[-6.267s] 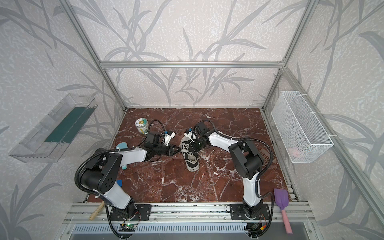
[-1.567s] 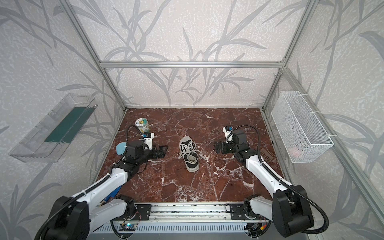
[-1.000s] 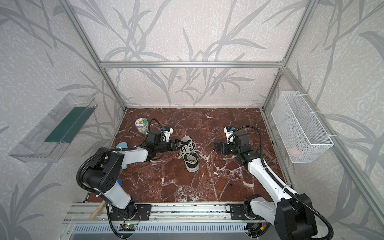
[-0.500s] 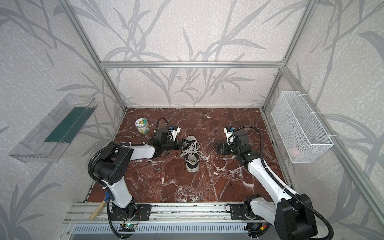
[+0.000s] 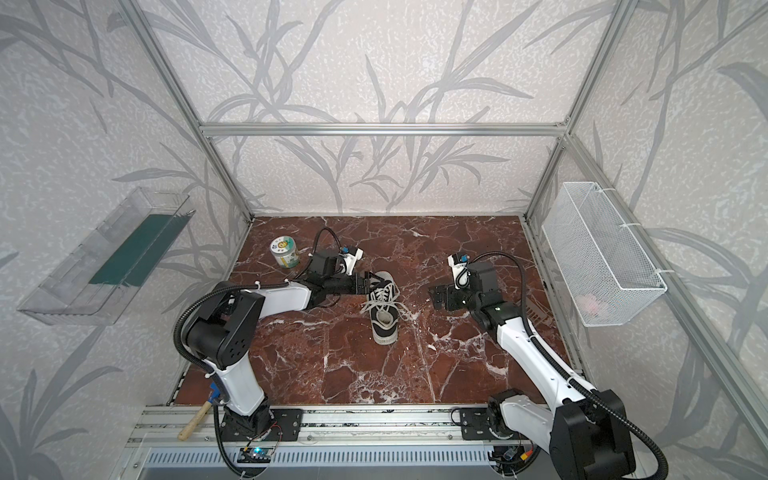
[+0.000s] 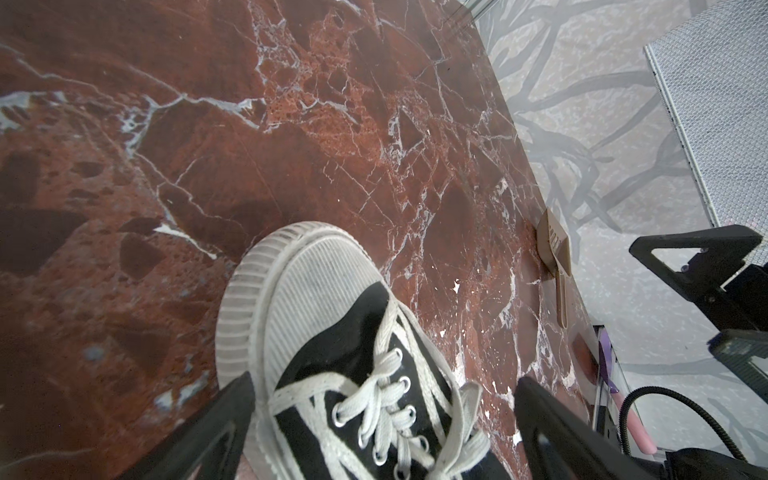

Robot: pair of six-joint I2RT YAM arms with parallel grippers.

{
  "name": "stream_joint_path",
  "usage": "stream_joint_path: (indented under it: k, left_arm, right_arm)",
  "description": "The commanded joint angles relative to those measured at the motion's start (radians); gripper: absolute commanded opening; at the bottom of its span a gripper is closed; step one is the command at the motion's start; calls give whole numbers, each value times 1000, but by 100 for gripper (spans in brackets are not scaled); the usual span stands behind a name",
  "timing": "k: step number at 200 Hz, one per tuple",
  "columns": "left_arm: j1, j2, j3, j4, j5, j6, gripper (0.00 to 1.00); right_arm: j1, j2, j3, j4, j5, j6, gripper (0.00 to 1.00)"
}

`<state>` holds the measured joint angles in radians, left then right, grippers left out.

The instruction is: Tie the shoes

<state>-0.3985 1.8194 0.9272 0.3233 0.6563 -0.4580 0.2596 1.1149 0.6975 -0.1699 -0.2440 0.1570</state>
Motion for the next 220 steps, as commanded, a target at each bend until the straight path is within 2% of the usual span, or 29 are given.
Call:
stream_joint_path:
  k: [1,99,143,172,194,220]
  left_arm:
    - [-1,11,26,-57,-29,30,99]
    - [-15,57,38,14,8,-15,99]
    - [-13,-3,18,3,-23,27,99]
    - [-5,-152,-49,29,-196,139,99]
    - [26,-285,-99,2,-353,242,99]
    - [55,-429,-137,-100,-654,392,99]
  right_arm:
    - [-6,-12,-9,-9,-9,-3,99]
    - [-6,-4,-6,-6,-17,-6,99]
    - [-6,0,-38,36,-10,-4,99]
    - [-8,14,-66,104,24,-12,99]
    - [-10,24,-89,179,105,-34,99]
    - [-19,38,-114,267,211,-66,99]
